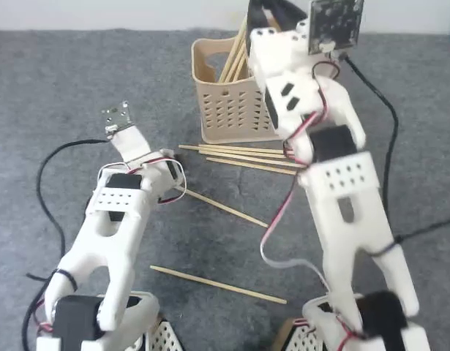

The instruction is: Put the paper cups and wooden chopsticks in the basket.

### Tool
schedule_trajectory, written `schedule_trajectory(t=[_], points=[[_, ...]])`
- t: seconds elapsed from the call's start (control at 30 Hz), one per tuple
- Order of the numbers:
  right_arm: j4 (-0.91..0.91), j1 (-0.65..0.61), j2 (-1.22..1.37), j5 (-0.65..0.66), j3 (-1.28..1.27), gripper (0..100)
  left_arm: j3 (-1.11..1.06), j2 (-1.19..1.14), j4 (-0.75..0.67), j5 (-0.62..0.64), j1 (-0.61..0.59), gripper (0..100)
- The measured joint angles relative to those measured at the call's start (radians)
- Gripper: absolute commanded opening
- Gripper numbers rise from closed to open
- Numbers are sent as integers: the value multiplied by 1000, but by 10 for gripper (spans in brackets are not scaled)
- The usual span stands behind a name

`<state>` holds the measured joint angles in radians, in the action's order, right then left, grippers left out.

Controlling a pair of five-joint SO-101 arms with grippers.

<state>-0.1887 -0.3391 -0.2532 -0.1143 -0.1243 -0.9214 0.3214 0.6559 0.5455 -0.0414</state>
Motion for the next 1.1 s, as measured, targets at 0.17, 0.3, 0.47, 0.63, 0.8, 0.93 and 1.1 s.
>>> schedule_trajectory(t=[0.17, 0.3, 0.47, 0.63, 0.8, 0.93, 1.1], points=[[83, 11, 89, -64, 0, 9, -34, 0, 0, -2, 0, 221], [91, 3, 127, -91, 0, 9, -46, 0, 0, -2, 2, 221], [91, -3, 143, -95, 0, 24, -48, 0, 0, 2, 2, 221], [68, -40, 153, -95, 0, 146, -61, -34, -46, 5, 2, 212], [52, -49, 153, -95, 0, 184, 3, -155, -32, 20, 0, 126], [26, -46, 153, -95, 0, 184, 92, -249, 9, 29, -3, 113], [-91, -48, 118, -97, 0, 184, 184, -327, 69, 29, -8, 114]])
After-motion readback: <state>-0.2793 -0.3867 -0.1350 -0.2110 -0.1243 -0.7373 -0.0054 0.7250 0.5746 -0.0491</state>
